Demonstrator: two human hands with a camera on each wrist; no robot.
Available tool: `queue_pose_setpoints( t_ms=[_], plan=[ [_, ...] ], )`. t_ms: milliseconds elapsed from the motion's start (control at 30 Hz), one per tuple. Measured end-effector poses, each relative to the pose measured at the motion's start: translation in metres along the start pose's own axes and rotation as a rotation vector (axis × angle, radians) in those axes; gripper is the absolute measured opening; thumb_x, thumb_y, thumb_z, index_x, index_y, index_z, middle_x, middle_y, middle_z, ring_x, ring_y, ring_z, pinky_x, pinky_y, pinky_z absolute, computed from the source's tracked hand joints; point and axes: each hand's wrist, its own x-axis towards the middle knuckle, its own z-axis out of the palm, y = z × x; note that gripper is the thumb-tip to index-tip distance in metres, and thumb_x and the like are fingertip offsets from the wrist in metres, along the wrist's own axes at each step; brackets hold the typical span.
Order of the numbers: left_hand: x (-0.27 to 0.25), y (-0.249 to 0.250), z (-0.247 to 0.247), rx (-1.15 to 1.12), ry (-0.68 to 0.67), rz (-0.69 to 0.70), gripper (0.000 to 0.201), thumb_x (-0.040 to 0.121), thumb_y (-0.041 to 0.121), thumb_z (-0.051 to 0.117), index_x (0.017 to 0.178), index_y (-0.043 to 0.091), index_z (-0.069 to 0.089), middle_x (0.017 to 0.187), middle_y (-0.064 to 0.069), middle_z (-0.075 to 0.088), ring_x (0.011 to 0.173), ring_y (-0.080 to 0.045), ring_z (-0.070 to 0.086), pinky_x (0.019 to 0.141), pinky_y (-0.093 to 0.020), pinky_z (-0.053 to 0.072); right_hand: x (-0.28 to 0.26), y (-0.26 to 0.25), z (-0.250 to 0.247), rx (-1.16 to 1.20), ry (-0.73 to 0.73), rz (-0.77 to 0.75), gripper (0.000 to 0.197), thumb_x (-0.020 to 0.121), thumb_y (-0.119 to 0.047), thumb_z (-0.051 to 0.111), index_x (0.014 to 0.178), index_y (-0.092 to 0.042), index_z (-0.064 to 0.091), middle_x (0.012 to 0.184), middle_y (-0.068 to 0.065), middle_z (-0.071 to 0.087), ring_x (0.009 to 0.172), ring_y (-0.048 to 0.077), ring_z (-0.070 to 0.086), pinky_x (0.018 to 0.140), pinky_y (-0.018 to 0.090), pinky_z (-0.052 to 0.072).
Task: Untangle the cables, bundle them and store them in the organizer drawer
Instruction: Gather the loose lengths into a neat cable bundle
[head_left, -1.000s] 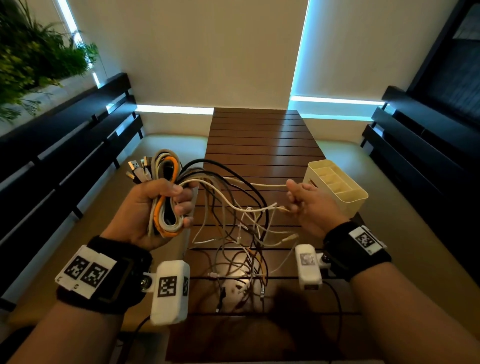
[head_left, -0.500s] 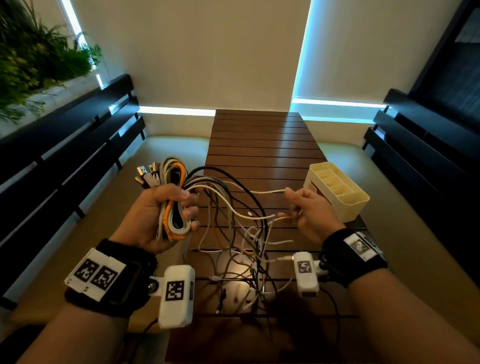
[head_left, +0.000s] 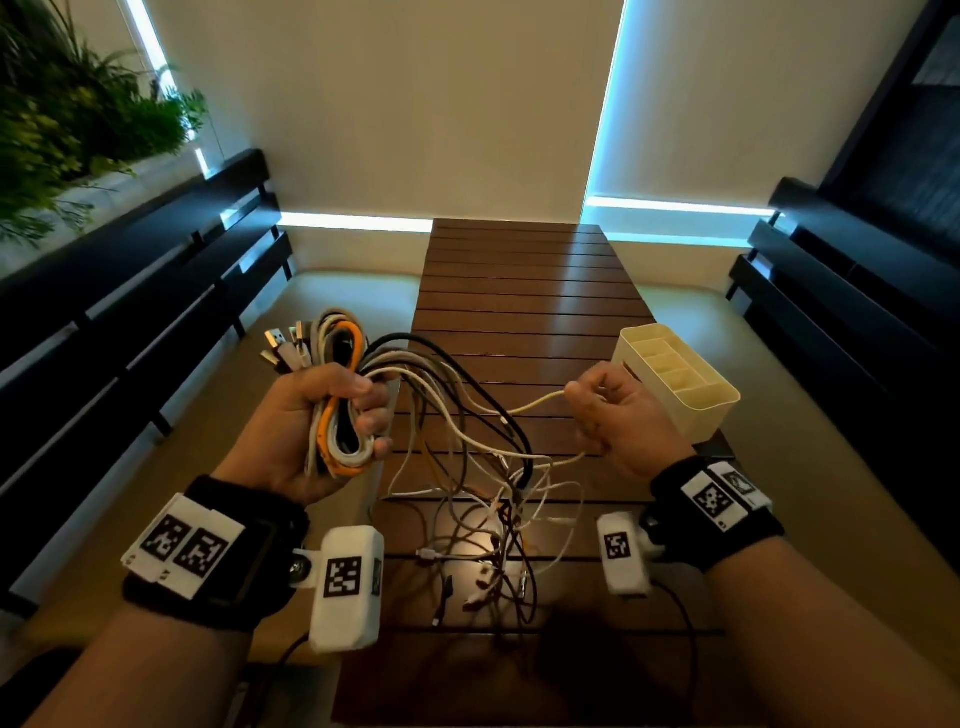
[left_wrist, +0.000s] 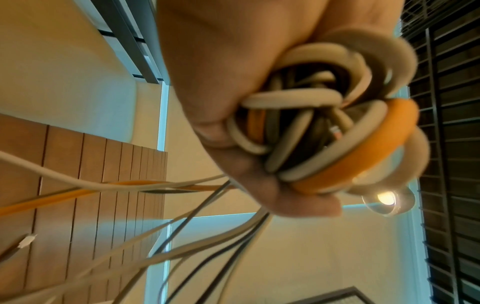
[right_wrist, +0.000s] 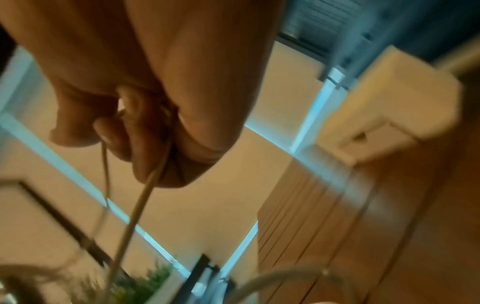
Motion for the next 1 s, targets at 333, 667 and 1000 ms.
queue_pose_setpoints(
  t_ms=[333,667,1000],
  plan=[
    [0.000,-0.001,0.003,0.059,0.006,0.003,0.036,0.047,0.016,0.084,0.060,0.017,0.051,0.058,0.005,0.040,0.046,-0.007,0.045,0.046,-0.025,0.048,0.013,0.008,-0.019,-1.034,0.189,-0.055,0.035,0.084,-0.057,0.066,0.088,-0.022,0.065,0.081,-0.005,0.062,0.078,0.011,0.059,0.066,0.030,0.050],
    [0.004,-0.002,-0.004,0.033,0.034,-0.010,0.044,0.047,0.015,0.084,0.066,0.016,0.045,0.060,0.003,0.039,0.047,-0.009,0.045,0.046,-0.027,0.048,-0.004,0.027,-0.016,0.379,0.205,0.381,0.026,0.101,-0.030,0.053,0.091,-0.008,0.061,0.085,0.010,0.067,0.083,0.023,0.069,0.079,0.039,0.057],
    [-0.008,0.022,-0.004,0.111,0.143,0.084,0.017,0.066,0.017,0.056,0.052,0.021,0.049,0.058,0.006,0.036,0.046,-0.006,0.042,0.044,-0.022,0.045,-0.002,0.015,-0.023,-0.596,0.105,0.086,0.039,0.098,-0.046,0.053,0.073,-0.017,0.064,0.063,-0.002,0.055,0.055,0.009,0.047,0.054,0.024,0.039]
  ],
)
